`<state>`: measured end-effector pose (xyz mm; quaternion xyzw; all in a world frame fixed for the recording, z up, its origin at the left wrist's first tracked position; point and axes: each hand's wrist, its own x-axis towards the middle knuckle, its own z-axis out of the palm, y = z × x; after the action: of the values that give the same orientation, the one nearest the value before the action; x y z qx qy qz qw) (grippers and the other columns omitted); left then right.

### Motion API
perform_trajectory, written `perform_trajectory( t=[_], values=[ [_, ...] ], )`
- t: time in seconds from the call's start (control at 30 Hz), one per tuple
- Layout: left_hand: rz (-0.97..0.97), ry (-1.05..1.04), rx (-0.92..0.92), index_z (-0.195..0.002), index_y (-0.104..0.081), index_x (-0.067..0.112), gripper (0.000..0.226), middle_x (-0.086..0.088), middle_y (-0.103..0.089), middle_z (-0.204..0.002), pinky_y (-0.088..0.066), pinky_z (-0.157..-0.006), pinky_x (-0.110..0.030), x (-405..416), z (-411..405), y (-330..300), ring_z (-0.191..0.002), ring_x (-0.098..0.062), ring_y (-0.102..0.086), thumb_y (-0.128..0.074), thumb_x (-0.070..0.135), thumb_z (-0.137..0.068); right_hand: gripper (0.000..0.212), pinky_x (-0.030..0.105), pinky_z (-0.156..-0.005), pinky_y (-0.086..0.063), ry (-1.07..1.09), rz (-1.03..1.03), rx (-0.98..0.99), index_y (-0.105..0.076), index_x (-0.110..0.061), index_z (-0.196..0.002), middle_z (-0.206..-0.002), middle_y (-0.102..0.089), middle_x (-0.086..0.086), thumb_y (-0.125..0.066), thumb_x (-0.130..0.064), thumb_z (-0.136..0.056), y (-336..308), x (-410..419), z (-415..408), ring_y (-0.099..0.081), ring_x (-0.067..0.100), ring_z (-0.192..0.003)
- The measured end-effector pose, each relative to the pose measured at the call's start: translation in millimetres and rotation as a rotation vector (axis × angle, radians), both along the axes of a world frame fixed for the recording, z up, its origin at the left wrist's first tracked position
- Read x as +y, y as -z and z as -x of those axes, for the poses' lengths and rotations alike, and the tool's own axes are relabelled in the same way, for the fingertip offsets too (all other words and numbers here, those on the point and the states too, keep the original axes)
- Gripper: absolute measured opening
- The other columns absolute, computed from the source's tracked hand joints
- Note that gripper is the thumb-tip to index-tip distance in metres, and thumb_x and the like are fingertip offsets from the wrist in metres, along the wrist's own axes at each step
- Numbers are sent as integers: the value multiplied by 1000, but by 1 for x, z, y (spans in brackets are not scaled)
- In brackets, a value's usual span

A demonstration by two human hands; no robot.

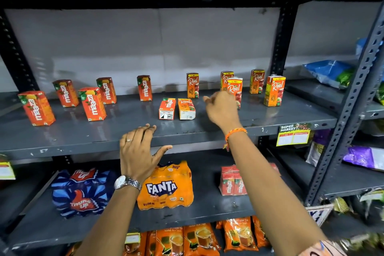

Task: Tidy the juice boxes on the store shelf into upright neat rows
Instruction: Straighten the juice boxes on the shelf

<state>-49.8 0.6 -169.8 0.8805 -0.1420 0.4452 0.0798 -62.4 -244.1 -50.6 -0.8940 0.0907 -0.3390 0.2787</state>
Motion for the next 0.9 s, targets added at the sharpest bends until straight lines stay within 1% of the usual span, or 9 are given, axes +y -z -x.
perform_trajectory(
  t=[0.03,0.07,0.17,0.27,0.43,0.57,0.67,0.73,0.9],
  values=[
    [-3,-4,1,-126,-62,17,77,-6,-66,-124,-39,-94,-45,0,0,0,-112,-29,-62,-36,77,-86,36,29,-67,-48,-81,-56,88,-61,-7,-73,-79,-64,11,-59,-37,-92,-1,10,-4,-67,31,-82],
    [-5,-6,1,-126,-61,17,77,-6,-66,-124,-39,-94,-45,0,0,0,-112,-28,-62,-36,78,-86,40,32,-69,-51,-139,-101,184,-58,-8,-70,-80,-65,12,-55,-41,-93,-2,19,-10,-67,32,-83],
    [-5,-3,7,-126,-61,18,77,-6,-66,-124,-39,-95,-45,0,1,-1,-113,-27,-61,-34,78,-87,57,47,-96,-49,-128,-23,379,-63,-3,-102,-119,-62,22,-45,-56,-91,-4,39,-27,-57,41,-114],
    [-3,1,4,-127,-61,18,77,-5,-66,-124,-39,-96,-44,0,0,0,-113,-27,-61,-34,78,-87,66,47,-103,-39,-96,34,448,-59,-3,-122,-136,-52,21,-42,-59,-90,-4,46,-38,-44,40,-127],
    [-7,-4,-16,-126,-61,18,77,-5,-67,-122,-37,-96,-42,0,0,1,-111,-25,-61,-34,78,-87,51,44,-97,-45,-142,18,452,-63,-4,-106,-122,-61,20,-49,-50,-89,-2,59,-44,-52,39,-119],
    [-8,-4,-28,-126,-60,18,75,-5,-66,-121,-39,-95,-43,0,-1,1,-109,-25,-61,-35,78,-87,25,35,-77,-54,-186,-128,392,-53,-10,-70,-92,-65,15,-58,-29,-84,-8,62,-45,-67,34,-95],
    [-17,-10,-23,-126,-59,19,73,-3,-66,-122,-37,-96,-42,1,-1,1,-110,-24,-60,-37,77,-88,14,38,-67,-62,-256,-447,341,-55,-8,-76,-98,-67,16,-56,-18,-86,-8,54,-47,-71,31,-88],
    [-20,-9,-33,-125,-59,20,72,-3,-66,-121,-35,-96,-42,1,-1,1,-110,-24,-60,-36,77,-88,14,33,-55,-58,-309,-623,317,-61,-4,-94,-107,-68,19,-55,-15,-88,-6,48,-45,-70,31,-93],
    [-13,-4,-51,-124,-61,18,73,-5,-67,-120,-40,-94,-45,1,-2,3,-109,-26,-62,-35,76,-88,21,31,-55,-55,-417,-829,168,-64,-4,-107,-108,-72,17,-56,-20,-95,-1,36,-32,-71,29,-91]
  ],
)
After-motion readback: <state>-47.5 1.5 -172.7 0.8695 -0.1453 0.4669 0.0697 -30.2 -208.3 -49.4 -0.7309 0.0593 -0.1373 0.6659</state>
